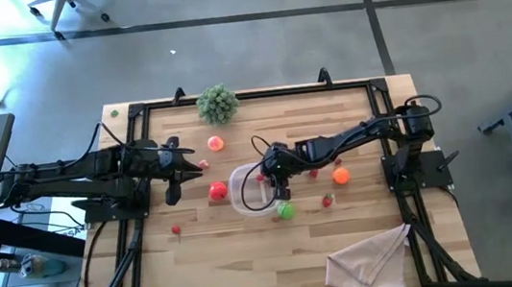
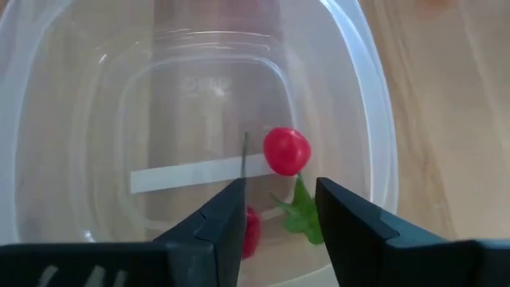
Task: Pick and placing Produce into tupperware
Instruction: Put the right cherry into the transparent bin, then put the tangerine into the transparent bin
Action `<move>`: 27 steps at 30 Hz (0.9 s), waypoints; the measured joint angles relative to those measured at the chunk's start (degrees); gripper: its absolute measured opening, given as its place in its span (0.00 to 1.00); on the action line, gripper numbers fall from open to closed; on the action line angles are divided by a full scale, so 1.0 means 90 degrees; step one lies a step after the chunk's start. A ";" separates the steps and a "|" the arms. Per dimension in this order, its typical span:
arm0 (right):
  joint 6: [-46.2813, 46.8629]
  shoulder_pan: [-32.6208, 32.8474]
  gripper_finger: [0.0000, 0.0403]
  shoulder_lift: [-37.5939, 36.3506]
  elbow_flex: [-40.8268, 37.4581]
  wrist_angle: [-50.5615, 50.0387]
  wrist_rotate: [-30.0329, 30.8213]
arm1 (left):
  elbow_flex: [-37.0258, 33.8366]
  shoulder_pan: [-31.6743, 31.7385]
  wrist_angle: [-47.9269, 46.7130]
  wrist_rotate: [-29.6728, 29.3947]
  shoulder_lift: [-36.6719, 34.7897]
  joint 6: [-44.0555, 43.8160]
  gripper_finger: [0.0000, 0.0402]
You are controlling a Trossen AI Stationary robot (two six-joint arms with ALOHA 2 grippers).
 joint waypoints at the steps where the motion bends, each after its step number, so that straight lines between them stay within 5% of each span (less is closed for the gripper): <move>1: -0.0004 -0.0002 0.37 0.0000 0.0000 0.0013 0.0018 | -0.0001 0.0000 -0.0002 -0.0001 0.0001 0.0002 0.13; 11: -0.0027 0.0034 0.37 -0.0681 0.0382 -0.0654 0.0161 | -0.0001 0.0001 0.0000 0.0000 0.0001 0.0001 0.13; 27: 0.1024 0.0699 0.35 -0.3314 0.0476 -0.3160 0.2842 | -0.0001 0.0000 -0.0001 -0.0001 -0.0001 0.0002 0.13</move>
